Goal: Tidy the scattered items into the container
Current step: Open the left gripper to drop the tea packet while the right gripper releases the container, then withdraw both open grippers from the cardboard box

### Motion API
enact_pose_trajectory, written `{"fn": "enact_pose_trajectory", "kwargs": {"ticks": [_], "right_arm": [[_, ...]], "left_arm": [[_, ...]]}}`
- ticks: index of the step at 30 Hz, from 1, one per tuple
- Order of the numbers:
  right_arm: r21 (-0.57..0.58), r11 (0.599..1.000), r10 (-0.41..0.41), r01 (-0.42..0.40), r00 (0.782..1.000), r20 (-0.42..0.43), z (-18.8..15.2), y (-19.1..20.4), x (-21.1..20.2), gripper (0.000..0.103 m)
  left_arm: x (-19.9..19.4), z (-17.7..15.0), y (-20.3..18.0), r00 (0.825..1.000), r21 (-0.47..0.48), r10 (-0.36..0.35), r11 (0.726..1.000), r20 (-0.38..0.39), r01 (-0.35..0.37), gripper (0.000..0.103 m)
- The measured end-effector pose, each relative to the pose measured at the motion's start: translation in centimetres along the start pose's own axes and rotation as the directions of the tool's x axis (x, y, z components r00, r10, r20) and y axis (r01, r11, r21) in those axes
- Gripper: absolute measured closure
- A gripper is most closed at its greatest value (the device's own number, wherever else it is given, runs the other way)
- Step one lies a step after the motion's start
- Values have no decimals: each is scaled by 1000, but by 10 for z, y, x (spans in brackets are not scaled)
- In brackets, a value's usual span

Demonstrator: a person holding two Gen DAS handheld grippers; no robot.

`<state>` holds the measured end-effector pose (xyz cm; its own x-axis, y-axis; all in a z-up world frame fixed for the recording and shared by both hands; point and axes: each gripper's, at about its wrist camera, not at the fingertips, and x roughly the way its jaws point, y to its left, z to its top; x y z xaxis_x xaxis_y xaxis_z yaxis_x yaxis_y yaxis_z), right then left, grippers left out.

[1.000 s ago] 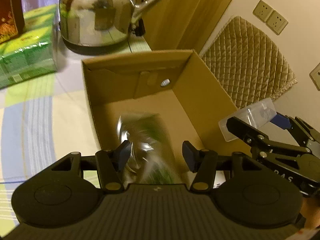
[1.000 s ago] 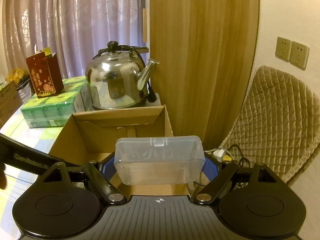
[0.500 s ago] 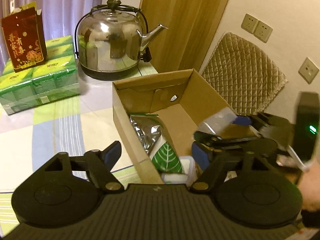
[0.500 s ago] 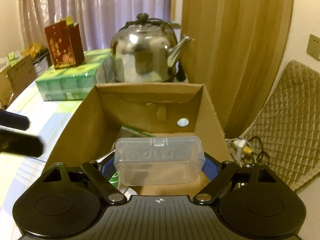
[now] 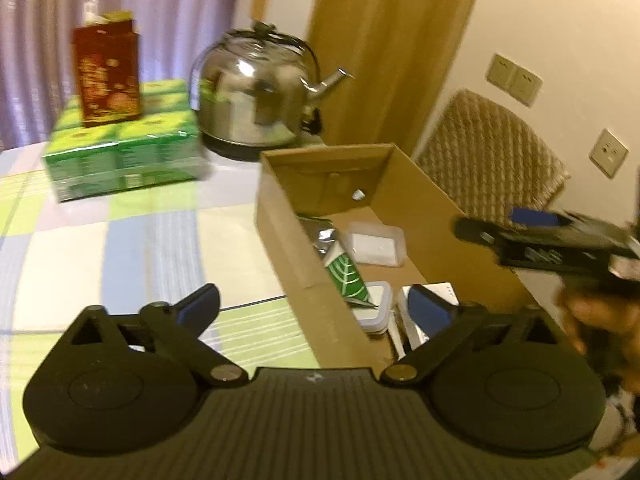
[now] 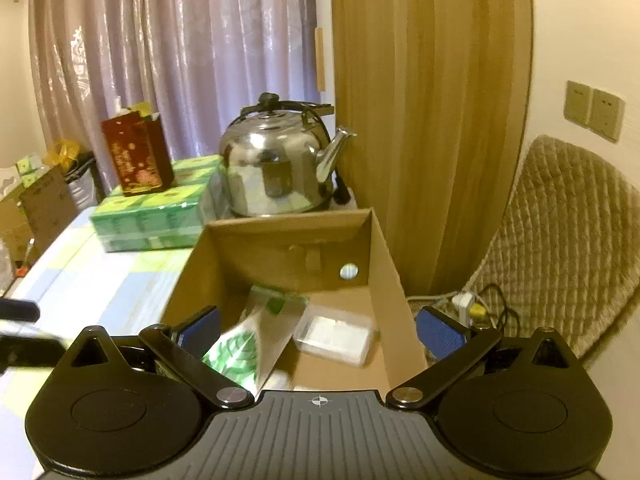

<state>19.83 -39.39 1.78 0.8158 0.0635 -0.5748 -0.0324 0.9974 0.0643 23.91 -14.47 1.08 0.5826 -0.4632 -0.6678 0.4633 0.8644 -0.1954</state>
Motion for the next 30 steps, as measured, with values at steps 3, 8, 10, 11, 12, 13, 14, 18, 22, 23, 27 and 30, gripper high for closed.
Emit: {"fn": "enact_pose_trajectory", "kwargs": {"ticks": [3, 8, 10, 11, 12, 13, 14, 18, 22, 23, 27, 30], "right_arm": [[7, 1000, 15, -15, 1000, -26, -13, 6, -28, 2], [55, 998, 25, -21, 997, -76, -33, 9, -75, 2], [79, 997, 35, -28, 995, -89, -40, 9, -94, 2], [86, 996, 28, -20, 995, -94, -44, 9, -103, 2], [90, 996, 20, -12, 995, -97, -48, 11, -113, 2], [89, 996, 16, -8, 995, -100, -52, 12, -120, 2], [86, 996, 14, -5, 994, -104, -55, 13, -128, 2], [79, 997, 5, 4, 994, -114, -69, 18, -154, 2], [76, 997, 1, 7, 994, -108, -80, 19, -176, 2], [75, 997, -1, 9, 994, -107, -82, 20, -181, 2], [67, 998, -4, 11, 993, -114, -90, 25, -191, 2], [61, 998, 4, 4, 992, -124, -96, 29, -193, 2]], "left_arm": [[-17, -15, -11, 999, -3, 37, 999, 2, -37, 1], [-43, -37, -34, 998, -28, 63, 998, -27, -63, 1], [-54, -47, -44, 996, -31, 83, 996, -29, -84, 1], [-60, -52, -49, 995, -27, 99, 995, -31, -100, 1], [-65, -56, -53, 994, -24, 108, 994, -33, -109, 1], [-69, -60, -56, 993, -24, 111, 993, -38, -112, 1], [-74, -64, -60, 993, -27, 107, 994, -43, -108, 1], [-90, -78, -71, 995, -45, 97, 994, -38, -99, 1], [-100, -90, -81, 993, -57, 108, 992, -38, -110, 1], [-102, -92, -83, 993, -59, 108, 992, -40, -110, 1], [-111, -101, -88, 994, -64, 99, 993, -39, -101, 1], [-117, -107, -90, 994, -63, 101, 993, -37, -103, 1]]}}
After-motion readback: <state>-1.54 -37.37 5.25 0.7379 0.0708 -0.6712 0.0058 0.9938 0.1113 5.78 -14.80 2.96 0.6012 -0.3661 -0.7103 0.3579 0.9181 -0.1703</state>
